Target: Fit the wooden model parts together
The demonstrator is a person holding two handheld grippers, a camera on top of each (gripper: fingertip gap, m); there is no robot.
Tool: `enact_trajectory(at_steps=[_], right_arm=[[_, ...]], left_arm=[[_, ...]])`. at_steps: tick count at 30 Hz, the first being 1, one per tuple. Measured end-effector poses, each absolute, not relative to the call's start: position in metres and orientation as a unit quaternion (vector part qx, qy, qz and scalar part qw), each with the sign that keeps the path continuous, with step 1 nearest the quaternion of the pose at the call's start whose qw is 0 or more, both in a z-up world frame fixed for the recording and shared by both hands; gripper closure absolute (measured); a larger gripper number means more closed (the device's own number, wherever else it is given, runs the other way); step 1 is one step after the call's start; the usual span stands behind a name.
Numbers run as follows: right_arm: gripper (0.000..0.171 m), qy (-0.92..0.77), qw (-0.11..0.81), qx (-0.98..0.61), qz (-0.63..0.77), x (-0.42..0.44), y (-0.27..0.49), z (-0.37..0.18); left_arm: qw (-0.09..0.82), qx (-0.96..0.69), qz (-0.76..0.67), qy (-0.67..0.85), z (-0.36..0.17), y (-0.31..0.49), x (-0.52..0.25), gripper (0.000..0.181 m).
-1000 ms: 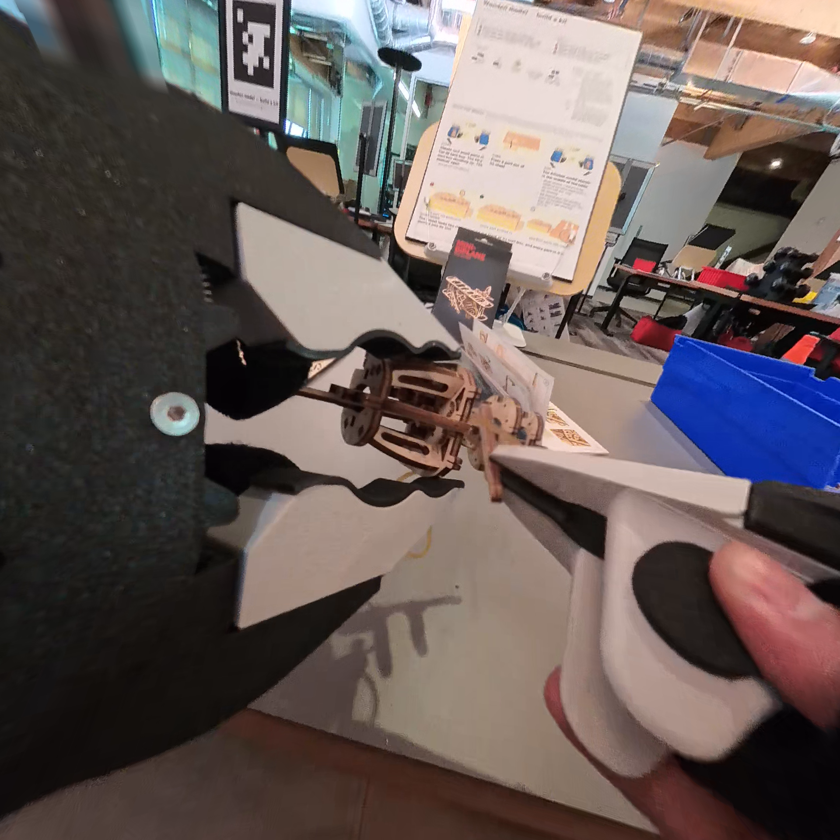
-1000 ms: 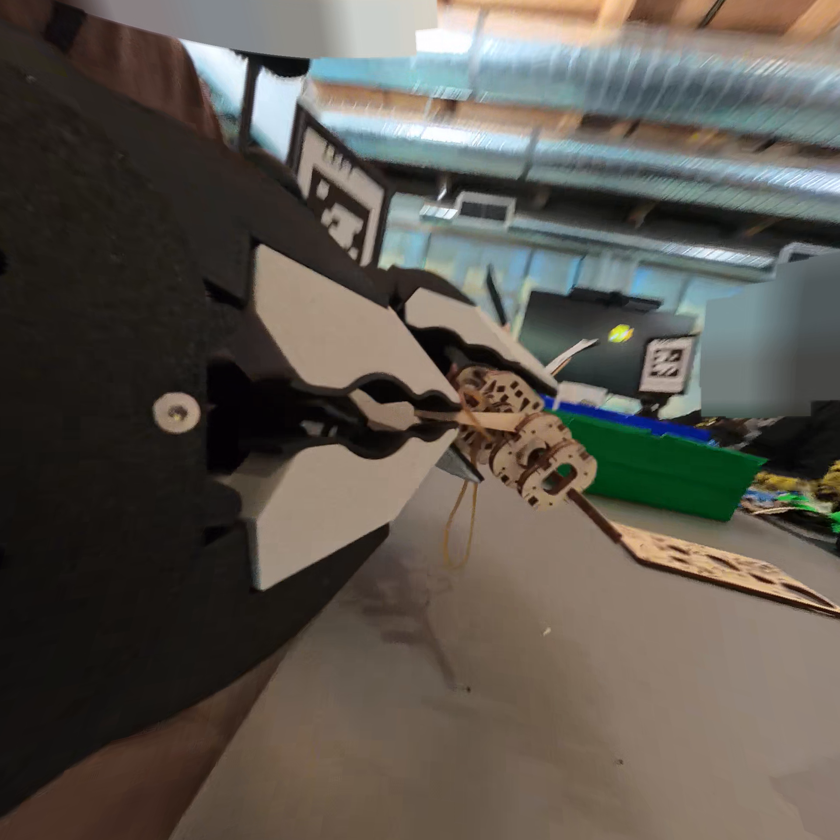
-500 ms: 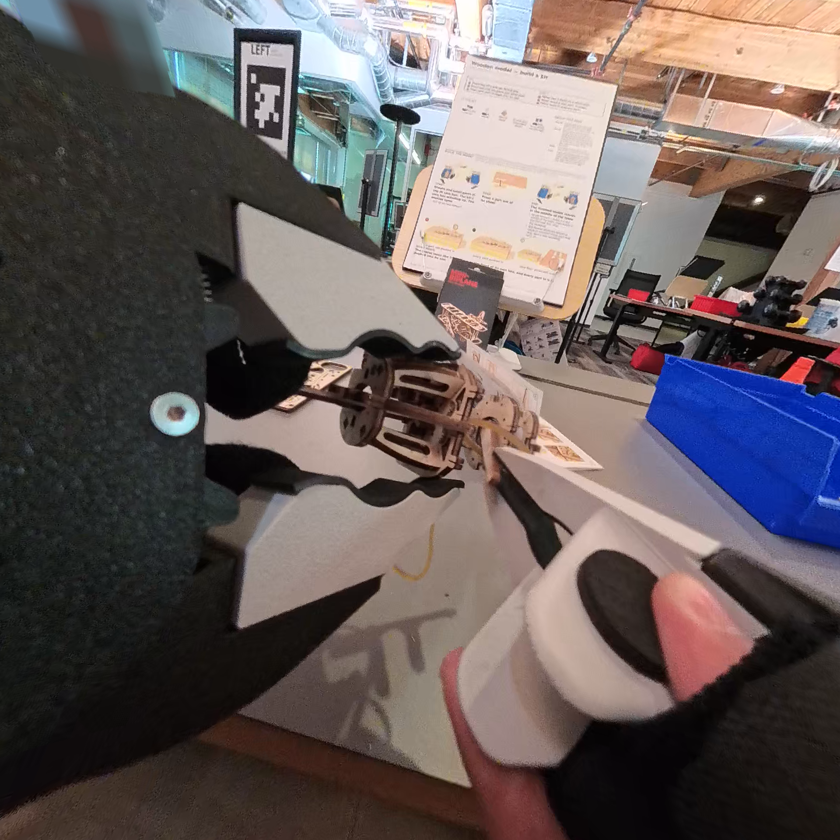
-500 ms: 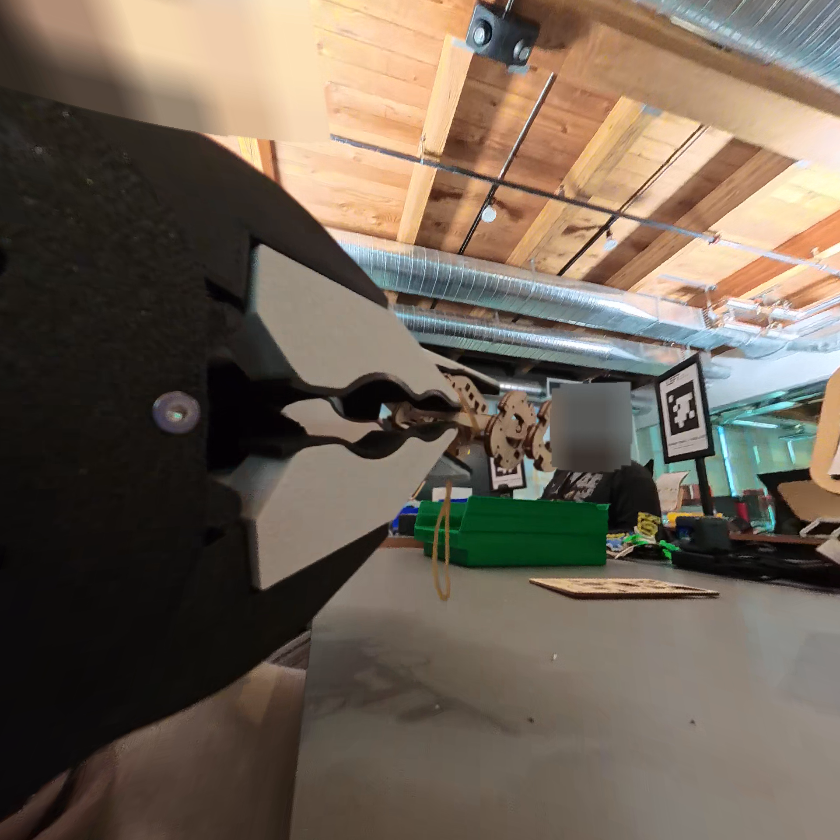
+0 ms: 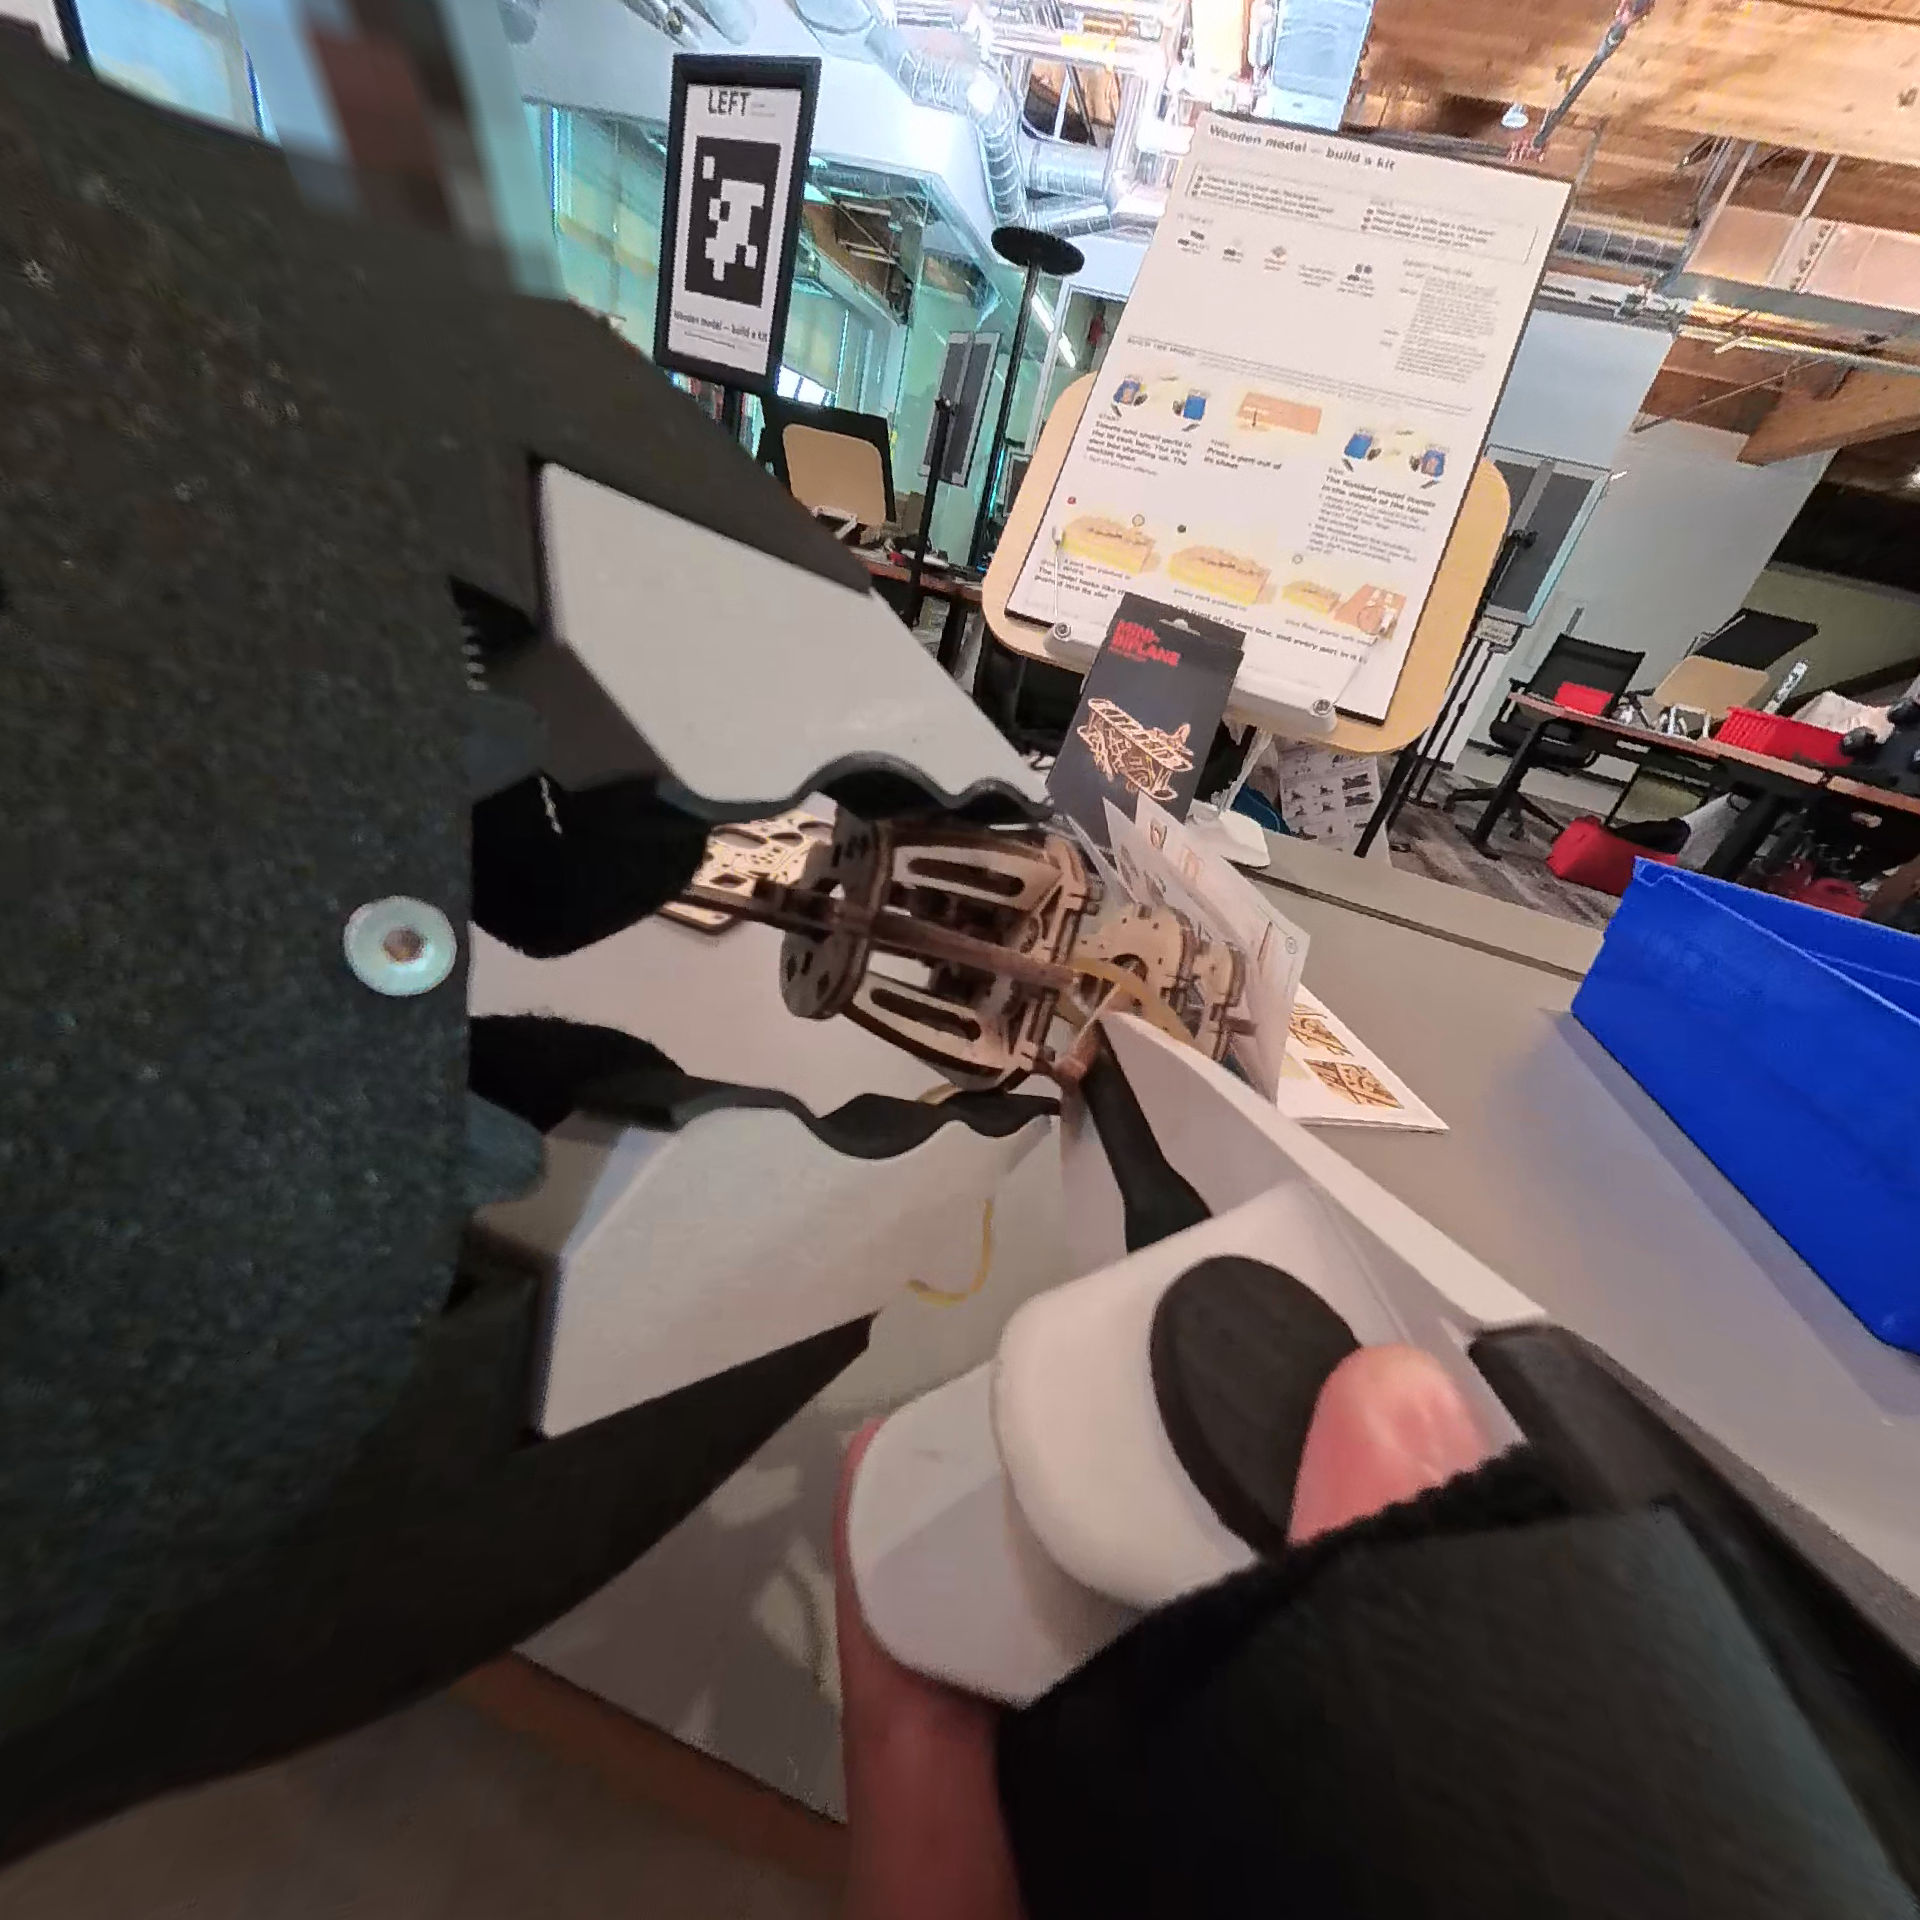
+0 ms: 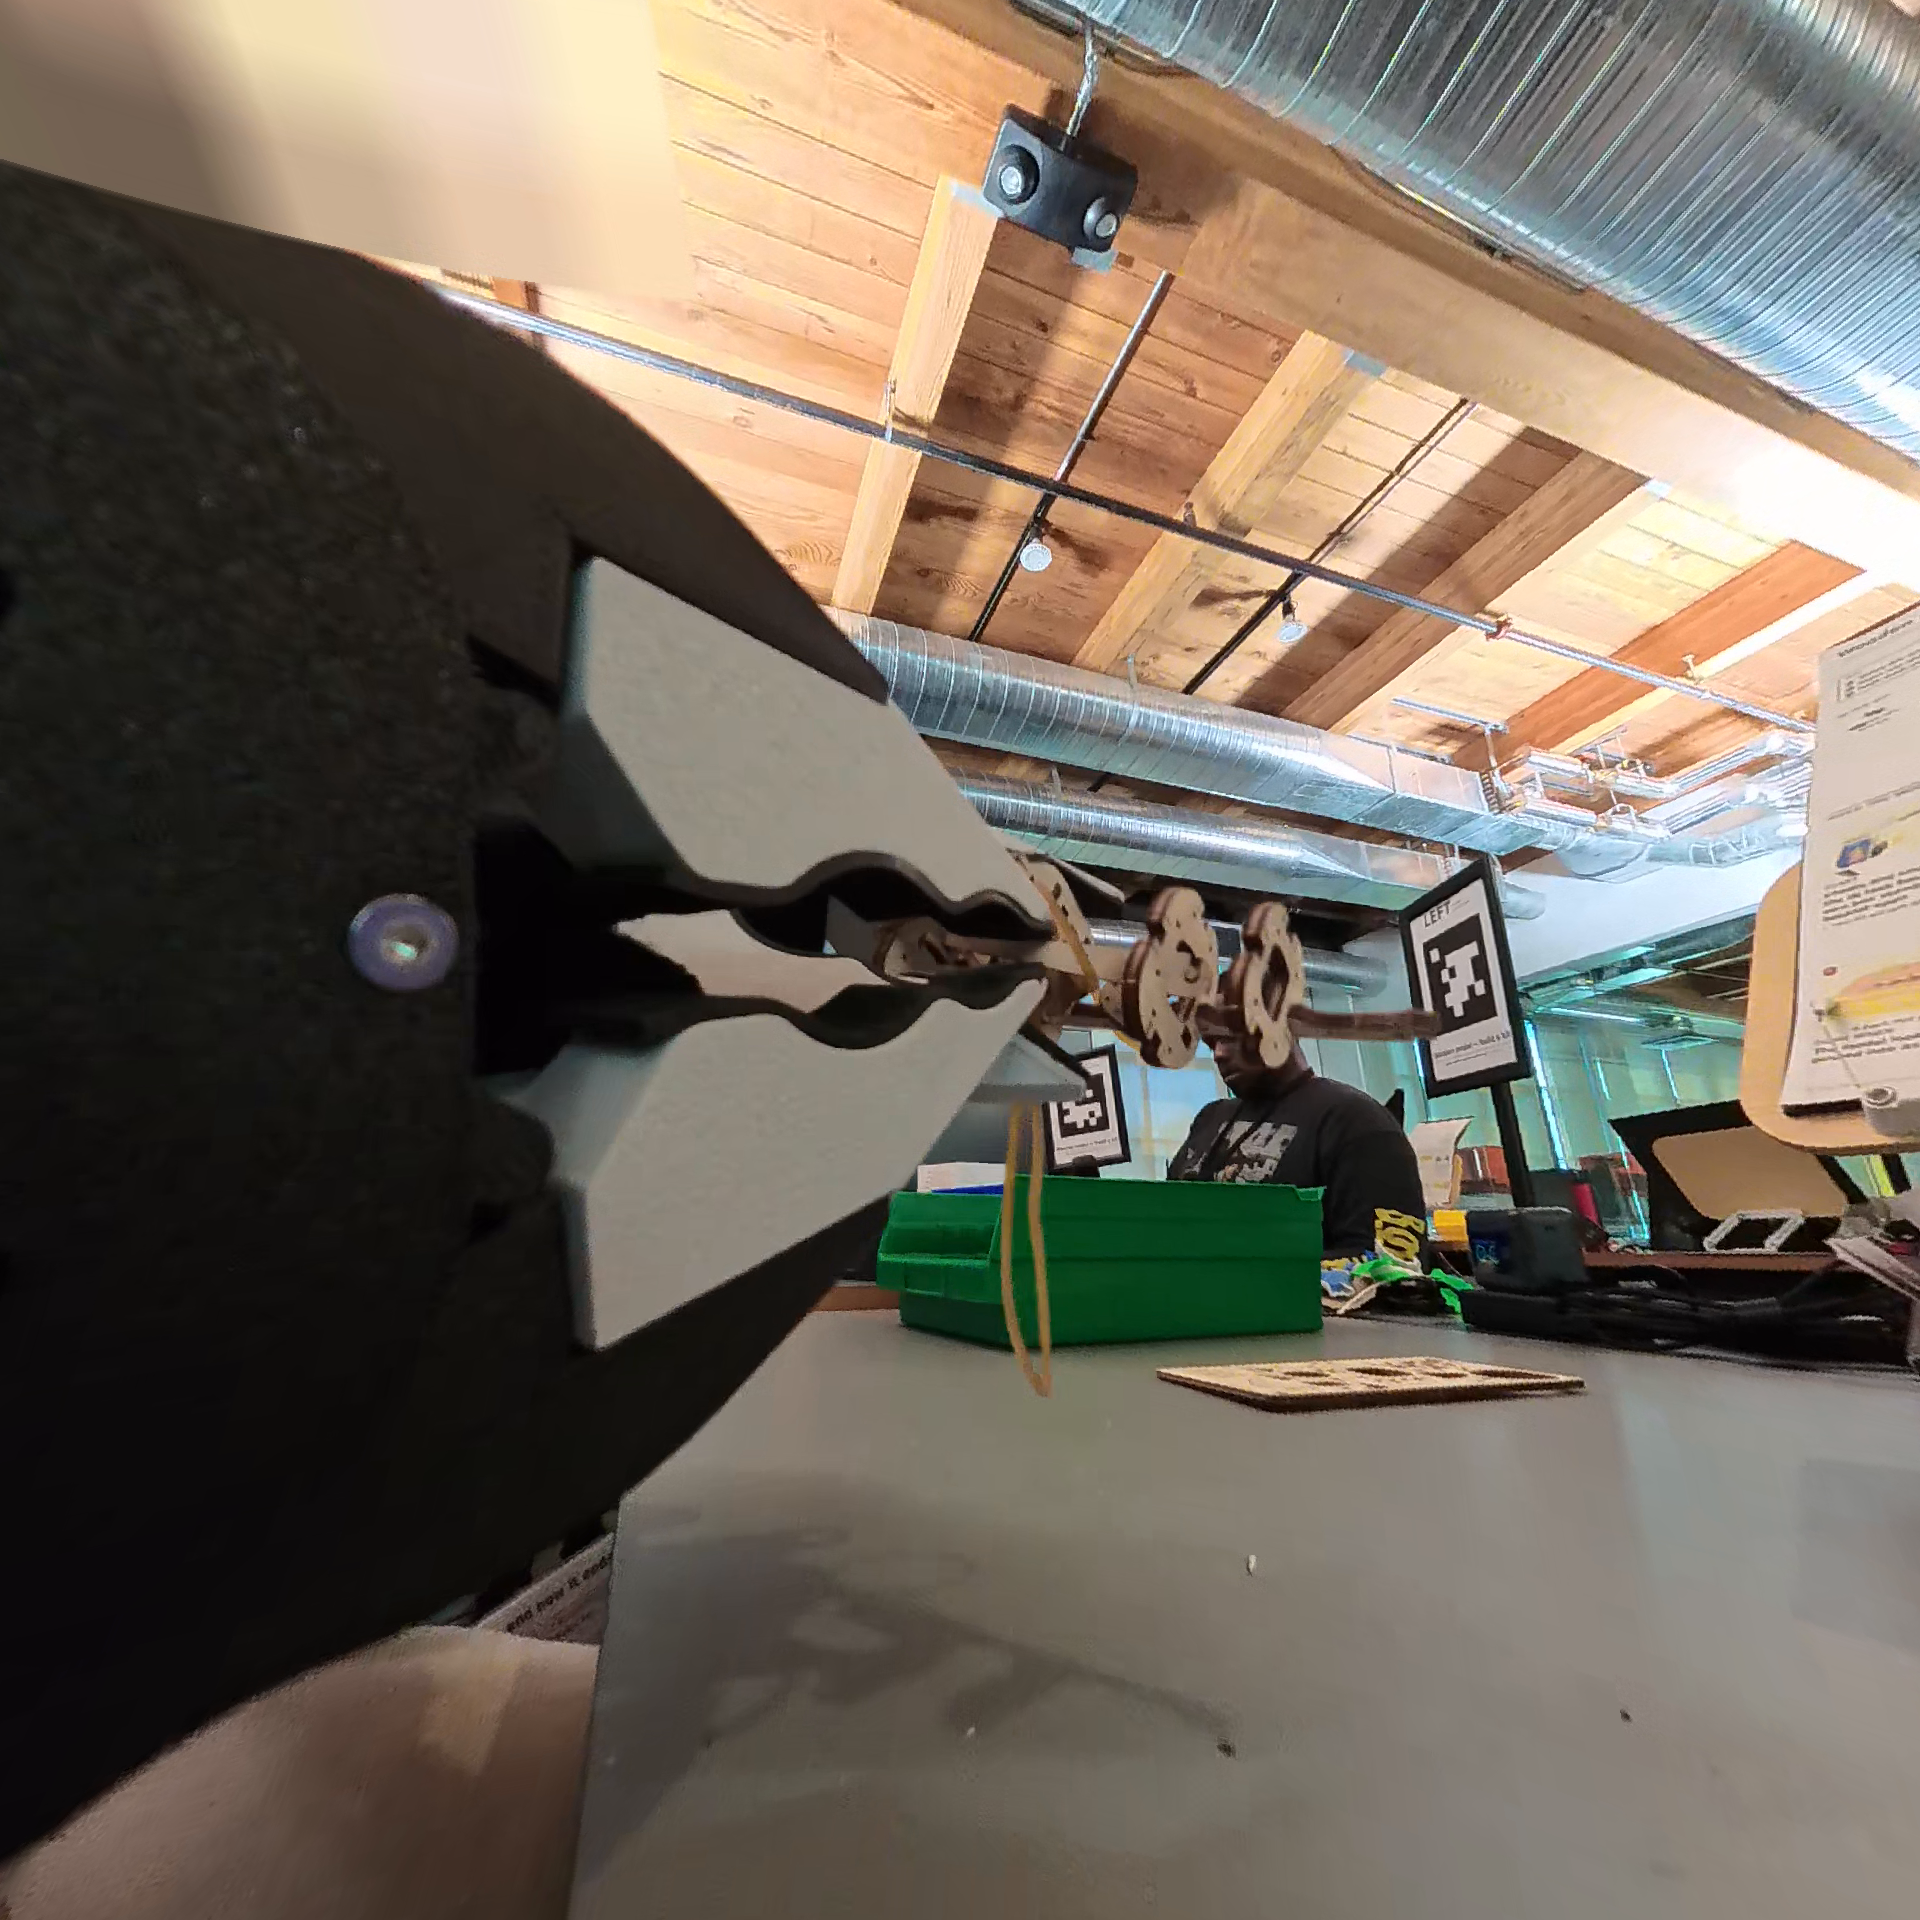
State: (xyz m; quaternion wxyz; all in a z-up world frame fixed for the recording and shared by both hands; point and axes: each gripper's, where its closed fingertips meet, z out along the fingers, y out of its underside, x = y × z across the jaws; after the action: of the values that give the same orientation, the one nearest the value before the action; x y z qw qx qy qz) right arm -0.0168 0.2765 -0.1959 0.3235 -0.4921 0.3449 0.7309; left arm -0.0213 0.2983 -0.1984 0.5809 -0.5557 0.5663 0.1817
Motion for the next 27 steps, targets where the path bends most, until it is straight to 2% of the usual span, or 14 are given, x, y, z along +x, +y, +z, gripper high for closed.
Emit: enact_trajectory(at_steps=[13,20,24,27], right_arm=[[0.166,0.292,0.325,-0.544,0.716,-0.02,0.274,-0.192],[0.152,0.245,0.322,-0.574,0.712,-0.021,0.26,-0.189],[0.152,0.156,0.384,-0.626,0.66,0.003,0.253,-0.182],[0.153,-0.014,0.471,-0.684,0.557,0.028,0.256,-0.166]], left_arm=[[0.564,-0.601,0.111,0.555,-0.206,0.301,-0.024,0.132],[0.55,-0.627,0.038,0.55,-0.211,0.301,-0.025,0.132],[0.54,-0.636,-0.026,0.551,-0.212,0.297,-0.026,0.132],[0.531,-0.633,-0.099,0.555,-0.209,0.289,-0.023,0.131]])
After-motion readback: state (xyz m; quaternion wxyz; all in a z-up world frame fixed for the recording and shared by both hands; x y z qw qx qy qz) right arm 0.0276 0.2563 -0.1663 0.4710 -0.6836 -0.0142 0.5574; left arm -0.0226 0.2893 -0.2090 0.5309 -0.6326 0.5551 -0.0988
